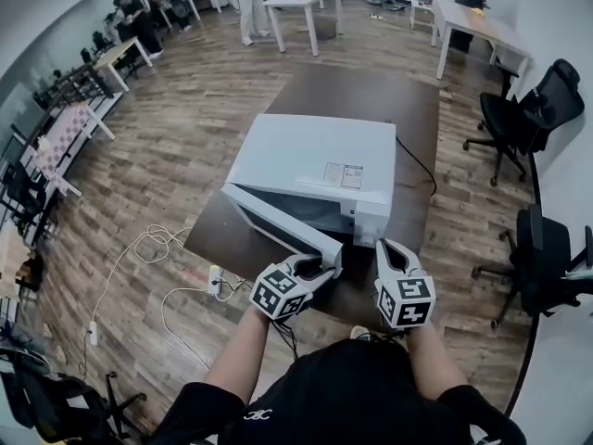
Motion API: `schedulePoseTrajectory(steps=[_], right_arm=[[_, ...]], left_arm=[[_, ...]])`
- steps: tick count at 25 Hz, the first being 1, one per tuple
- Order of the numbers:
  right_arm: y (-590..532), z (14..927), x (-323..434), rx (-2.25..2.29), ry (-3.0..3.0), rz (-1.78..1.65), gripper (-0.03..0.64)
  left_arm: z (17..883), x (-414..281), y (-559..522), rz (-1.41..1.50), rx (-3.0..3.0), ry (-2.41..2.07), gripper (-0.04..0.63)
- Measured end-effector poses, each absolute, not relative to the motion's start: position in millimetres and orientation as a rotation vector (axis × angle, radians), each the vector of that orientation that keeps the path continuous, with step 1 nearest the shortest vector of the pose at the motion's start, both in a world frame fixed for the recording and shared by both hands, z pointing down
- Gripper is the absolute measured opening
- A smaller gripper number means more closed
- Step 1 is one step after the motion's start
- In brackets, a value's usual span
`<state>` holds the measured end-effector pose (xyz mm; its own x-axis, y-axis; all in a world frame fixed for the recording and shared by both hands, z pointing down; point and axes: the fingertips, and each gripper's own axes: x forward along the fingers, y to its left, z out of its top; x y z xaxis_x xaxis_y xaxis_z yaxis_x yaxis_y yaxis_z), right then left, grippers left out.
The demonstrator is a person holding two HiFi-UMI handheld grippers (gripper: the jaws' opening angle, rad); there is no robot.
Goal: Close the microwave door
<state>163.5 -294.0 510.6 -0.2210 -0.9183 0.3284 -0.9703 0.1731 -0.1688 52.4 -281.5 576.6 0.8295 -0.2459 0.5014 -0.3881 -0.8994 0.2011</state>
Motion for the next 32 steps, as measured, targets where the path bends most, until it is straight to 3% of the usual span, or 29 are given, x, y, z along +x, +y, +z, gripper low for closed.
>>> schedulePoseTrajectory(steps=[32], right_arm=[[-311,508,219,1.841,-2.298,0.488,0.008]], left_arm=[[577,118,-371,0.571,2.619,-0.797,0.133]])
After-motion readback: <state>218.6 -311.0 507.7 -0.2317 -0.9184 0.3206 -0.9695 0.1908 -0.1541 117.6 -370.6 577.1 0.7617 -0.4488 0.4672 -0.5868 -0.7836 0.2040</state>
